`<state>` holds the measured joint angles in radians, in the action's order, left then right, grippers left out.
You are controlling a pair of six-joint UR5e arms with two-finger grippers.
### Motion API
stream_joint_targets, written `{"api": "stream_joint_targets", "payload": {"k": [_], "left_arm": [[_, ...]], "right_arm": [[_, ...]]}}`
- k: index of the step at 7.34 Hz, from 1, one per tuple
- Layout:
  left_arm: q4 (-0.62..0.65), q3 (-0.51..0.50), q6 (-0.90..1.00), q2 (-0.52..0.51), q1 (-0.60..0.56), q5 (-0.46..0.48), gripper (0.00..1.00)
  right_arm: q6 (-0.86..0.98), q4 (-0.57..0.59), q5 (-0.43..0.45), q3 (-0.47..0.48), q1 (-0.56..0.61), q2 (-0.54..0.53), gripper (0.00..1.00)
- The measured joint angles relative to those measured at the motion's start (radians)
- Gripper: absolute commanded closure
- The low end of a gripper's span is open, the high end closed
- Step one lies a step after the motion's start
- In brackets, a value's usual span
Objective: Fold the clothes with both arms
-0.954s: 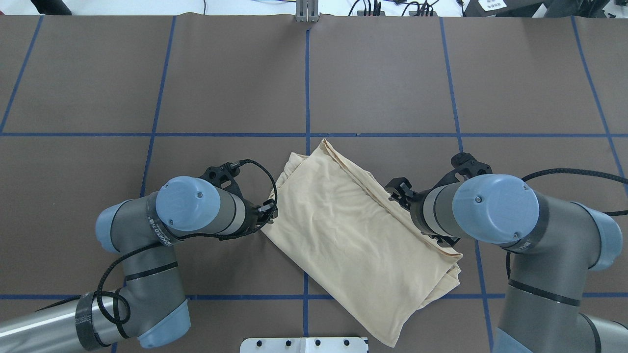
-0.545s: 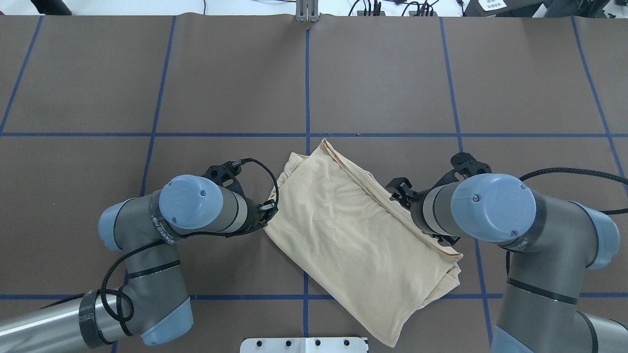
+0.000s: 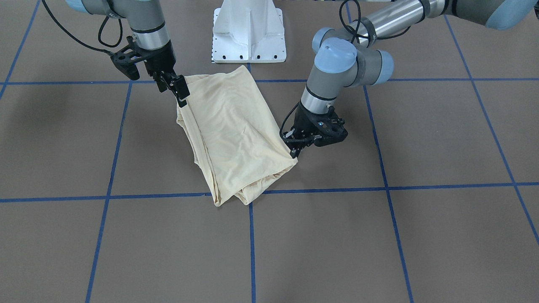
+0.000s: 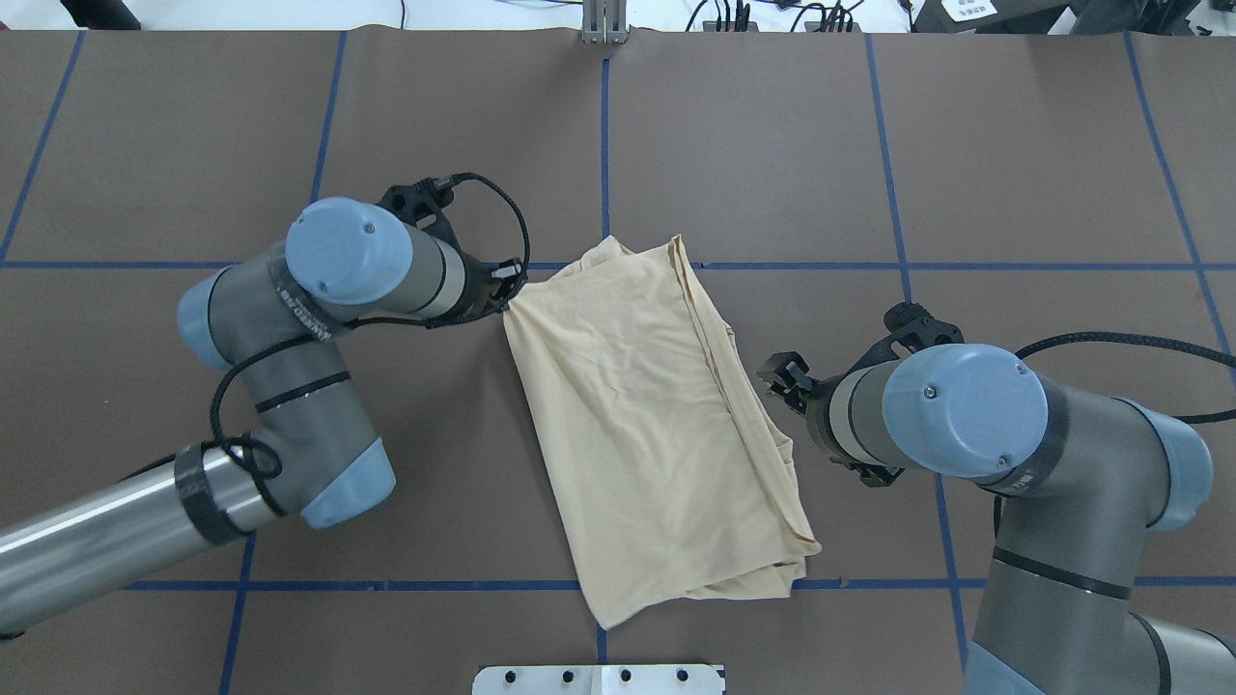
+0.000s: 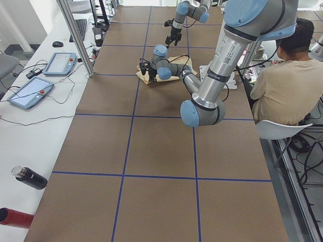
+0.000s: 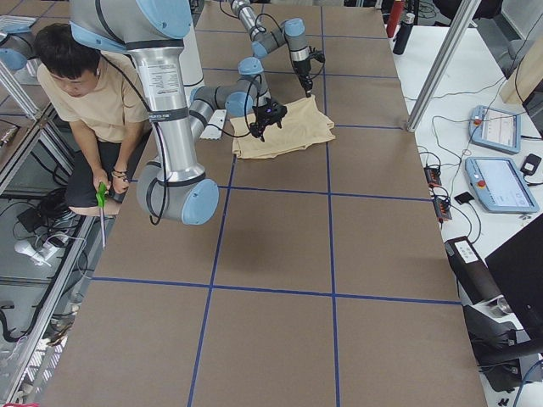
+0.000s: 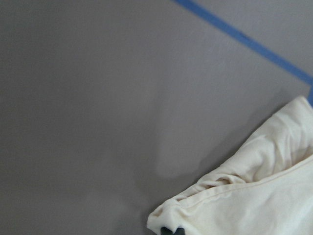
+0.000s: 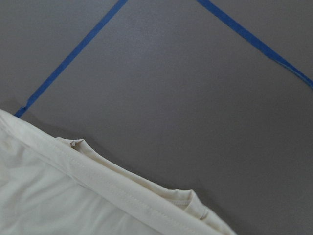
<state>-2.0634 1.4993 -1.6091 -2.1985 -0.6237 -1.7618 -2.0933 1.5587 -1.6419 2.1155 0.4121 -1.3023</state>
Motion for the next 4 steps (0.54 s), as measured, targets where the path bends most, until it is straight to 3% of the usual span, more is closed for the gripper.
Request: {"api": "stream_joint_targets", "payload": {"k": [1, 2, 4], "left_arm": [[-0.104, -0.125, 0.039, -0.049, -0.058, 0.008, 0.68], [-0.173, -0.205, 0.093, -0.073, -0.112, 0.011, 0.52], [-0.205, -0.229, 0.157, -0.081, -0.18, -0.006, 0.53]], "right_arm": [[-0.003, -0.004, 0.001, -0.011, -0.006, 0.014, 0.0], [-0.009, -0.005, 0.004, -0.04, -0.021, 0.051, 0.0], [-0.069, -0.006, 0.038, -0.09, -0.09, 0.132, 0.0]]}}
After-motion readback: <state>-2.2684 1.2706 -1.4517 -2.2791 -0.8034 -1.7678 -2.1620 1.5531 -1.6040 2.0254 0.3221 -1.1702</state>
